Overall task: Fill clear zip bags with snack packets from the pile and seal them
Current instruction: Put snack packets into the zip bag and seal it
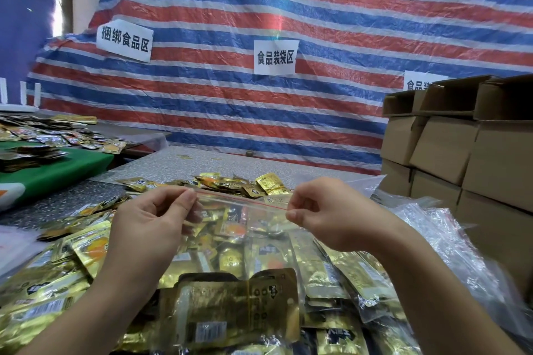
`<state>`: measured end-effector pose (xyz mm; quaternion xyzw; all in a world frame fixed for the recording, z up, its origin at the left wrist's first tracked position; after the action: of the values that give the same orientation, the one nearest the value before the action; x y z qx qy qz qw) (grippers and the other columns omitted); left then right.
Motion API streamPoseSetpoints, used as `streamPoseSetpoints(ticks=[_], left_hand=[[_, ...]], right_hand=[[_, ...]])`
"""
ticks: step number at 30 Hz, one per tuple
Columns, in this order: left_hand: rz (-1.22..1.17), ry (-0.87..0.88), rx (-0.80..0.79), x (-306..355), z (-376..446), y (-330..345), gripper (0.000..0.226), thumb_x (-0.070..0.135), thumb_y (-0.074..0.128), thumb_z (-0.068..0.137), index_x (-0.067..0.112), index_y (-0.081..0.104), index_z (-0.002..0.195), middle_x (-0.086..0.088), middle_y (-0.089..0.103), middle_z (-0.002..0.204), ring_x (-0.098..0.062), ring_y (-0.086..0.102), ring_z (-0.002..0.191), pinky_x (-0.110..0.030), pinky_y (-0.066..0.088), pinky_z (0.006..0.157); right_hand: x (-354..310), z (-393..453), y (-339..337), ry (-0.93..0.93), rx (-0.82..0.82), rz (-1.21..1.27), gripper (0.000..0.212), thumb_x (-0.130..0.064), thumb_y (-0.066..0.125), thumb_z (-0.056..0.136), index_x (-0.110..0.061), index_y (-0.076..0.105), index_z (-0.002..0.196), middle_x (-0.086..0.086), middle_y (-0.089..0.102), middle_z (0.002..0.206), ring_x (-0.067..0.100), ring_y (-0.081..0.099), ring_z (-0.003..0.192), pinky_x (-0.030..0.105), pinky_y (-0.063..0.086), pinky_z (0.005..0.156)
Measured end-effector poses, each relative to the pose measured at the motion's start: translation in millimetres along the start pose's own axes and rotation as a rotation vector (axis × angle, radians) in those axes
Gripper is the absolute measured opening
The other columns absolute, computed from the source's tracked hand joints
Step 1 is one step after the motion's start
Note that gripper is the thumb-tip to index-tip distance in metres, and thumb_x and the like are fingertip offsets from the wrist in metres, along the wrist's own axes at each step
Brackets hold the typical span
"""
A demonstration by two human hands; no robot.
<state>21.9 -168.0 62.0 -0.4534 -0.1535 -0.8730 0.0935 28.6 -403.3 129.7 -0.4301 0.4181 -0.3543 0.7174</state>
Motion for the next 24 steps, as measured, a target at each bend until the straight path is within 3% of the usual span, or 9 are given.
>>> streamPoseSetpoints(ticks=[5, 9, 11, 15, 20, 24], left_hand=[[-0.005, 0.004, 0.004, -1.8, 2.1, -1.6, 0.028, 0.018, 0.063, 0.093, 0.036, 0.076, 0.076, 0.000, 0.073, 0.072, -0.009, 0.067, 0.060, -0.034, 0.053, 0.060], [-0.019, 0.000, 0.002, -5.8, 5.1, -2.5, 0.028, 0.016, 0.062, 0.094, 0.033, 0.076, 0.077, -0.001, 0.072, 0.069, -0.010, 0.066, 0.057, -0.027, 0.054, 0.054], [-0.040, -0.014, -0.002, -9.1, 5.2, -2.7, 0.029, 0.015, 0.061, 0.094, 0.031, 0.076, 0.076, -0.001, 0.071, 0.067, -0.009, 0.064, 0.054, -0.019, 0.052, 0.049], [-0.049, -0.024, -0.015, -11.0, 4.6, 0.2, 0.027, 0.013, 0.062, 0.093, 0.026, 0.076, 0.074, -0.002, 0.069, 0.063, -0.008, 0.061, 0.050, -0.016, 0.048, 0.045], [-0.053, -0.042, -0.012, -13.6, 4.9, -0.4, 0.025, 0.017, 0.061, 0.093, 0.027, 0.075, 0.075, -0.002, 0.069, 0.064, -0.010, 0.062, 0.050, -0.018, 0.049, 0.045], [-0.107, -0.142, -0.010, -21.6, 7.5, -0.8, 0.022, 0.020, 0.059, 0.095, 0.021, 0.073, 0.079, -0.001, 0.068, 0.067, -0.016, 0.065, 0.052, -0.032, 0.054, 0.053]], right_hand=[[2.3, 0.7, -2.3, -0.021, 0.030, 0.050, 0.021, -0.033, 0.065, 0.094, -0.033, 0.061, 0.074, -0.010, 0.063, 0.073, 0.004, 0.057, 0.064, 0.019, 0.041, 0.055], [0.1, 0.9, -3.2, -0.049, 0.028, 0.103, 0.020, -0.035, 0.066, 0.094, -0.028, 0.062, 0.075, 0.000, 0.065, 0.072, 0.017, 0.064, 0.063, 0.037, 0.058, 0.060], [0.0, 0.0, -1.7, -0.064, 0.016, 0.075, 0.022, -0.037, 0.065, 0.093, -0.022, 0.064, 0.077, 0.003, 0.065, 0.071, 0.023, 0.066, 0.067, 0.043, 0.057, 0.065], [2.6, -1.1, 0.3, -0.096, -0.001, 0.022, 0.026, -0.038, 0.064, 0.094, -0.019, 0.062, 0.076, -0.005, 0.054, 0.064, 0.013, 0.053, 0.053, 0.037, 0.053, 0.060], [4.5, -0.5, 0.1, -0.138, -0.029, 0.057, 0.027, -0.037, 0.061, 0.096, -0.021, 0.058, 0.074, -0.009, 0.051, 0.058, 0.009, 0.055, 0.053, 0.043, 0.057, 0.063], [3.9, 1.1, 2.7, -0.198, -0.032, 0.162, 0.031, -0.048, 0.057, 0.094, -0.026, 0.058, 0.072, -0.011, 0.052, 0.060, 0.016, 0.057, 0.058, 0.049, 0.057, 0.067]])
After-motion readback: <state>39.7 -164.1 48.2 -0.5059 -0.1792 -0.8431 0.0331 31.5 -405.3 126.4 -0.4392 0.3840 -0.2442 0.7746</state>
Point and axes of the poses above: each hand's wrist, its own z-axis towards the middle knuckle, its own y-axis out of the palm, x = y × z, the point moved 5 cm from there along z, towards the middle knuckle
